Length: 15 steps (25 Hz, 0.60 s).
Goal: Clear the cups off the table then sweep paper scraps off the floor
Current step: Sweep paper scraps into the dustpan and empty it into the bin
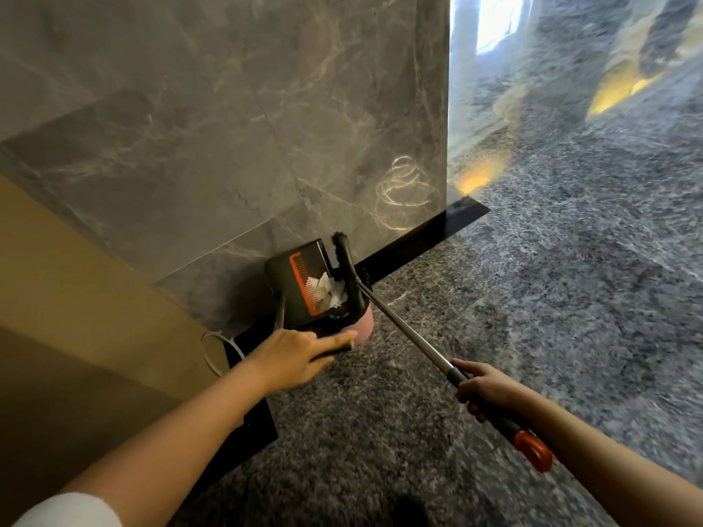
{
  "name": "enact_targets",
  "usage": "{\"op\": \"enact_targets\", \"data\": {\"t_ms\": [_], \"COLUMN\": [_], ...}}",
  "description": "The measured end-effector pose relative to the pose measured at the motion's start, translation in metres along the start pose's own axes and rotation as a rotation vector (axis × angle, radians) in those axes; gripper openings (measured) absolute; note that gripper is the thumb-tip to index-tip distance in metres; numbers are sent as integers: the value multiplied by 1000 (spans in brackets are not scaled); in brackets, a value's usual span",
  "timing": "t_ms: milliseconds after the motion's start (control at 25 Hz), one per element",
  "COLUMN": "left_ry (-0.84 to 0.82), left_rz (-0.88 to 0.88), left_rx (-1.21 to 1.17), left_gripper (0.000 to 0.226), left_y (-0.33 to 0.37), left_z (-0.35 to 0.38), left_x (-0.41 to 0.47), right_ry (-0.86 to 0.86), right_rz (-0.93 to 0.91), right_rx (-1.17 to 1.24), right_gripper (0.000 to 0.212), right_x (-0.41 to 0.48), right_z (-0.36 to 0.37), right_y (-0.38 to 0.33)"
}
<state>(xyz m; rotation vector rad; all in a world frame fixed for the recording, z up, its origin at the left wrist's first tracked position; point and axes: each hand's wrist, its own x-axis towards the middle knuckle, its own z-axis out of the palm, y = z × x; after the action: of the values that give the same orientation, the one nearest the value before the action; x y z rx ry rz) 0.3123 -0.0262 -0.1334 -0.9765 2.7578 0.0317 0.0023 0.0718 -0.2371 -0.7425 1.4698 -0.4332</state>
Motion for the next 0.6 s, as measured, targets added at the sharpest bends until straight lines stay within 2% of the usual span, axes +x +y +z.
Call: {"op": "enact_targets", "data": {"t_ms": [360,480,600], "left_ry": [-26,-135,-20], "left_rz": [45,152,13], "left_rx": [63,171,95], "left_gripper": [54,52,52], "left_y": [-6,-1,-6], "left_z": [-10,0,4], "left_x": [1,-3,-6], "right_ry": [4,6,22], "right_rz": [12,15,-17], "right_rx": [1,12,26], "right_gripper": [73,71,68], "right_x": [-2,-4,-8], "right_z": [5,6,4], "right_y": [-3,-3,-6]}}
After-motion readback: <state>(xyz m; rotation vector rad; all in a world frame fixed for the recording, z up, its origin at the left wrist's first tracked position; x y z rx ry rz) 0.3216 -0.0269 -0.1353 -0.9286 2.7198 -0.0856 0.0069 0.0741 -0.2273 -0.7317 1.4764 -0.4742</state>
